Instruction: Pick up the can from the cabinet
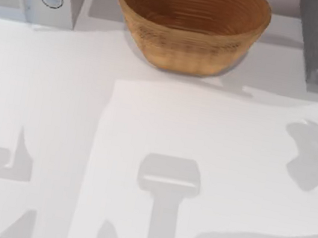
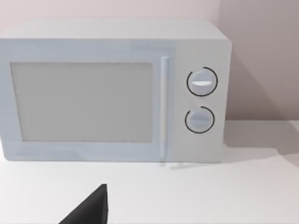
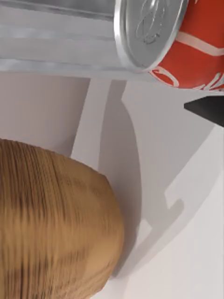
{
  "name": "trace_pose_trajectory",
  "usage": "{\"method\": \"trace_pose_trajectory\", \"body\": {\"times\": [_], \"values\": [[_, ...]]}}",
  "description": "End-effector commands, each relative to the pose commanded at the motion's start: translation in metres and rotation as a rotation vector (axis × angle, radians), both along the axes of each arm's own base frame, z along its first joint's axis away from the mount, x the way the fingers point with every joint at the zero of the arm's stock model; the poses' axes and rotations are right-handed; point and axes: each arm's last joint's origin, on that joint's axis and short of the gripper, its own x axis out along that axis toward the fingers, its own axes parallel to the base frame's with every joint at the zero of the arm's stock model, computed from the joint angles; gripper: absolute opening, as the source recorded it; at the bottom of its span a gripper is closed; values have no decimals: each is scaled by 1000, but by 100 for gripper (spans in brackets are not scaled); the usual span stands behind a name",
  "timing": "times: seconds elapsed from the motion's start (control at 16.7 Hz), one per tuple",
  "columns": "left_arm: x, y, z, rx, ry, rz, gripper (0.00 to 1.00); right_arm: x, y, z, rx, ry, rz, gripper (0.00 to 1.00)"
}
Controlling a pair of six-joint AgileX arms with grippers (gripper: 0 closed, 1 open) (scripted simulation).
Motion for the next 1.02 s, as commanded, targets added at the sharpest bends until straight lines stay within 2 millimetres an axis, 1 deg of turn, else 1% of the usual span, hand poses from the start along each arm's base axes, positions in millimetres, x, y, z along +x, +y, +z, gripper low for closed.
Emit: {"method": "trace_pose_trajectory", "body": {"times": [0.18, 0.42, 0.6, 0.78, 1.02], "values": [[0, 0, 0, 0, 0, 0, 100, 1, -7, -6, -7, -15, 10, 0], [0, 0, 0, 0, 0, 0, 100, 1, -7, -6, -7, -15, 10, 0], [0, 0, 0, 0, 0, 0, 100, 3, -2, -9, -1, -2, 12, 0], [0, 0, 0, 0, 0, 0, 100, 16, 8, -10, -10, -23, 10, 0], [0, 0, 0, 0, 0, 0, 100, 18, 10, -12, -7, -15, 10, 0]]}}
